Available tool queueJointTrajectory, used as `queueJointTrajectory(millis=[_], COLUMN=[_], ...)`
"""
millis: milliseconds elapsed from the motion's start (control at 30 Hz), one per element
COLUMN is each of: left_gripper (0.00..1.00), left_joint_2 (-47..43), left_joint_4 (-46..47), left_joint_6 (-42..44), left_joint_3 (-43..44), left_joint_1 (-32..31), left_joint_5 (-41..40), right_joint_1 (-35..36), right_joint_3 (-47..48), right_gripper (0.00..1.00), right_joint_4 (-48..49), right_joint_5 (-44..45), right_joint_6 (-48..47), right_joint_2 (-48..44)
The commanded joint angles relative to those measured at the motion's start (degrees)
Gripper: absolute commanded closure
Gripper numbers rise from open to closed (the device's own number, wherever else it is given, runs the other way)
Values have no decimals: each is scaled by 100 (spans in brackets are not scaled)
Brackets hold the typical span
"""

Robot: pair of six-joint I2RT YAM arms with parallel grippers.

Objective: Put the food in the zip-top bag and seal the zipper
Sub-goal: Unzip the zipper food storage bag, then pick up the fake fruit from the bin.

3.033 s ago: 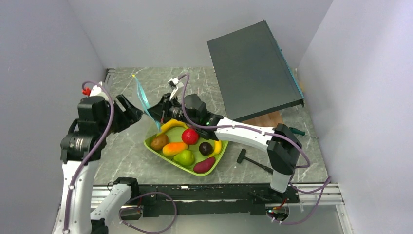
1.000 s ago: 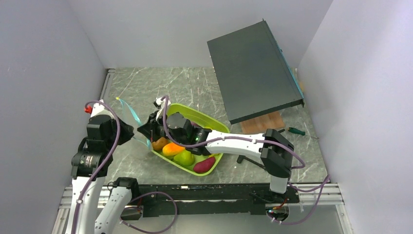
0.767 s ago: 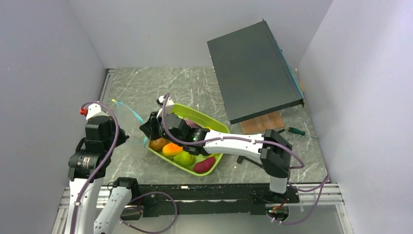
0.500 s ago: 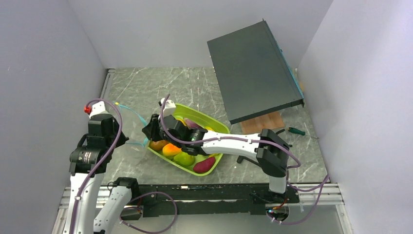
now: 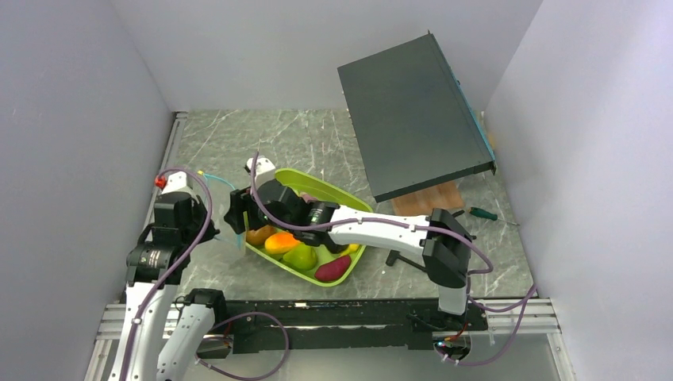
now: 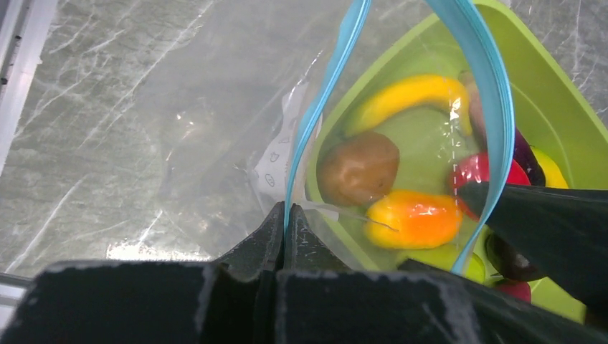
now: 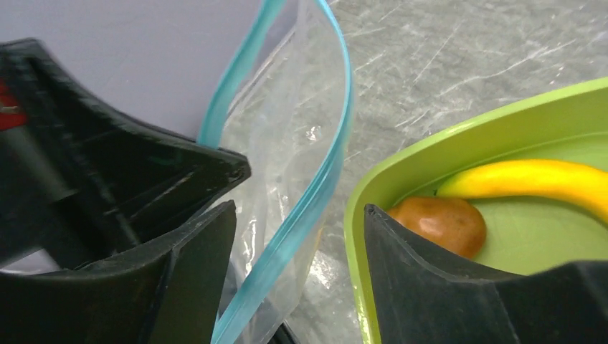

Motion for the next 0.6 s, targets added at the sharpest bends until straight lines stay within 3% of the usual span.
queueJointTrajectory(millis=[0, 333, 433, 567], left_gripper=[100, 100, 100, 100], left_joint_2=[17, -377, -515, -494], left_joint_4=[539, 722, 797, 783], left_joint_6=[42, 33, 15, 6], left_joint_3=[-248, -473, -550, -544], left_joint_1=[-4, -4, -4, -4], left_joint_5=[131, 24, 51, 81], right_joint_1=[-48, -294, -307, -307], right_joint_3=[181, -1219, -1661, -1834], right_gripper=[29, 20, 15, 8], right_joint_4=[-537, -1352, -1565, -2005], right_joint_5=[-145, 96, 368, 736], right_joint_6=[-837, -1501, -1706, -1257], right_joint_2=[-604, -2040, -2190, -2019])
